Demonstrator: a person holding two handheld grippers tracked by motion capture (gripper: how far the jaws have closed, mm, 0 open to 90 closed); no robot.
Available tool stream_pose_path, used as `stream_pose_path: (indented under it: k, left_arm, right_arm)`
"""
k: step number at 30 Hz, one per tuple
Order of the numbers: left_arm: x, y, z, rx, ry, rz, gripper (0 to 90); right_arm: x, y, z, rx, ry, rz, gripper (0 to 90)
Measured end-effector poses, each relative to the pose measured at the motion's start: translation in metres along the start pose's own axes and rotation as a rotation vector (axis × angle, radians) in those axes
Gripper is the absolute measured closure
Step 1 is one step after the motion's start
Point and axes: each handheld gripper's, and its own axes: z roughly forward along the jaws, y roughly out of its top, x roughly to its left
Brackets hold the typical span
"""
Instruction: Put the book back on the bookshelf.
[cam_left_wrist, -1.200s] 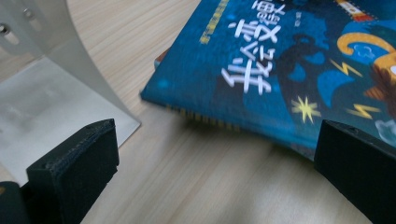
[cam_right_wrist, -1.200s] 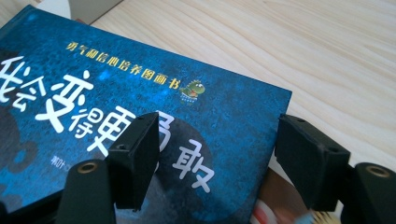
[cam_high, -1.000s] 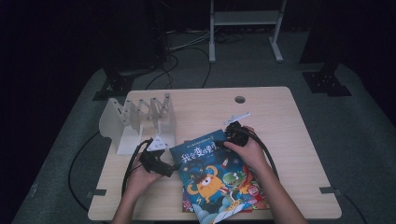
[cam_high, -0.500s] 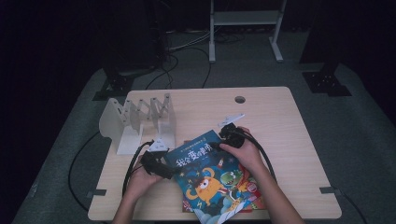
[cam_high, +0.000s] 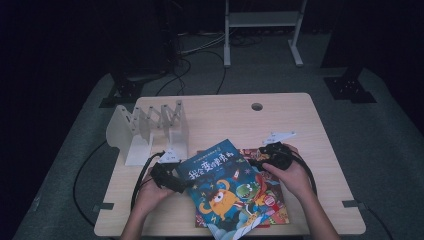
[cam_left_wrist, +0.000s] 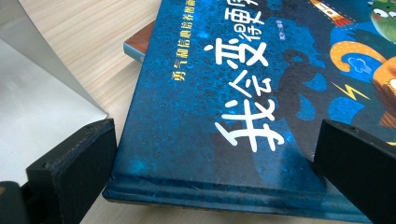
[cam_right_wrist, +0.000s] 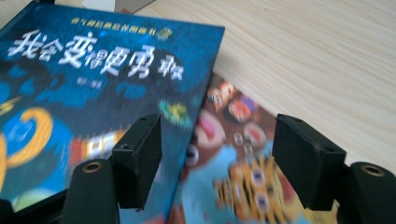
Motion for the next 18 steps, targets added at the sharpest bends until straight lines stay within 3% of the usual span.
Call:
stream_pose_path:
  k: [2, 3, 9, 18]
  left_arm:
    - [0.0, 0.0, 0.0, -0.002, 0.0, -0.004, 0.0]
    - [0.0, 0.0, 0.0, 0.0, 0.0, -0.002, 0.0]
    - [-0.001, 0.0, 0.0, -0.001, 0.002, -0.005, 0.0]
    - [0.0, 0.0, 0.0, -0.001, 0.002, -0.006, 0.0]
  right_arm:
    - [0.001, -0.004, -0.005, 0.001, -0.004, 0.003, 31.9]
    - [0.004, -0.014, -0.016, -0.01, -0.007, 0.002, 31.5]
    - [0.01, -0.044, -0.043, -0.025, -0.009, 0.002, 31.0]
    - [0.02, -0.077, -0.066, -0.015, -0.033, -0.015, 30.3]
